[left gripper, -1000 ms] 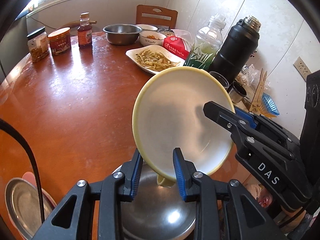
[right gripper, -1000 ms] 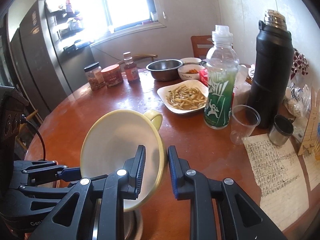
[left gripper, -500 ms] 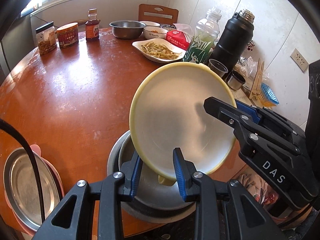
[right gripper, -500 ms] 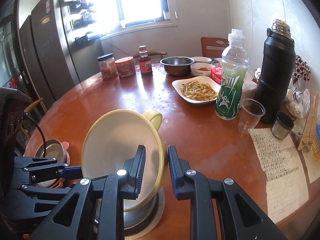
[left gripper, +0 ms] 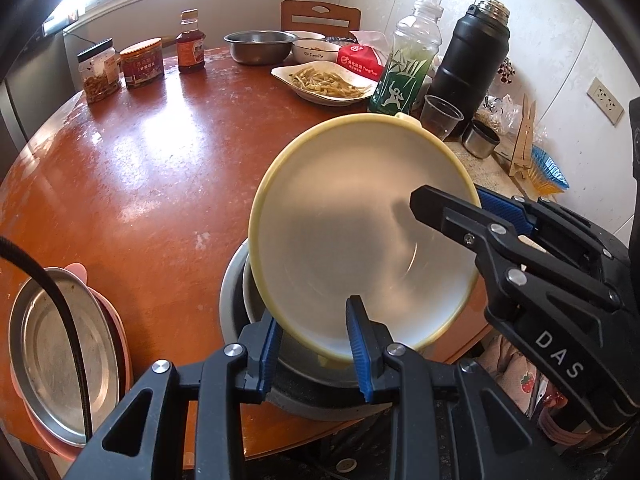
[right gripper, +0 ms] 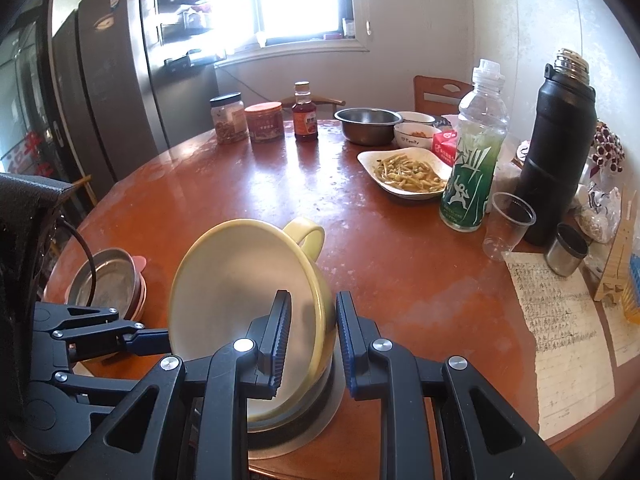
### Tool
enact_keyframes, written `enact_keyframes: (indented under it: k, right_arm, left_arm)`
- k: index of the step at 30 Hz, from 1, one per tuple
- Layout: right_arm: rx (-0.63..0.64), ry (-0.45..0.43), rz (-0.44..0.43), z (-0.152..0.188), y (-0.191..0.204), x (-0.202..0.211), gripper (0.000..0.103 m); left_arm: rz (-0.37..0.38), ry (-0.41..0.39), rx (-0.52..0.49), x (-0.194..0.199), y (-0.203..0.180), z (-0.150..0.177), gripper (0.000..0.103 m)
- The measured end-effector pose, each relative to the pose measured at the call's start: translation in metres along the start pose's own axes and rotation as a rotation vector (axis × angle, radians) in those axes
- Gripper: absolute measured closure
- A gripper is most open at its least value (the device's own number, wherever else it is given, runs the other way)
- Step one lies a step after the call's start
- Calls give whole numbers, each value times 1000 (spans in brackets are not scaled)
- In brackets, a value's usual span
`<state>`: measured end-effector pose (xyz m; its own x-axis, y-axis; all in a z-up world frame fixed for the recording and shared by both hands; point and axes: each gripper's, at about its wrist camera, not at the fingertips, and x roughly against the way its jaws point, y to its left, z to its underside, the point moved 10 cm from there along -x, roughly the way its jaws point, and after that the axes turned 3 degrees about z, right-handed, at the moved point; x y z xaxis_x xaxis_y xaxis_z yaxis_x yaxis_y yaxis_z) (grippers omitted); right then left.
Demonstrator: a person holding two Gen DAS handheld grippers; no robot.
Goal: Organize plates and bowls
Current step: 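Carry the yellow bowl over the steel basin and lower it inside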
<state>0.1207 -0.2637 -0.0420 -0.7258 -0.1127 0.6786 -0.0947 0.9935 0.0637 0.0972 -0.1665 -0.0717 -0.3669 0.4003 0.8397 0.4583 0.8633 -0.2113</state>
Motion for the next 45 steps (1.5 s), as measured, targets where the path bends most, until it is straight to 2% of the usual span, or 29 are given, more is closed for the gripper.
enact_keyframes:
  k: [24,33,45]
  right_arm:
    - [30,8,-3,11,11,5,78]
    - [47,11,-15,13,17,6,78]
    - [35,25,-47,15,18,4,78]
  left_arm:
    - [-17,1,-8,-2,0,7,60]
    - [-17,-12,0,1,0,7,52]
    - [-18,-17,-1,4,2,8,49]
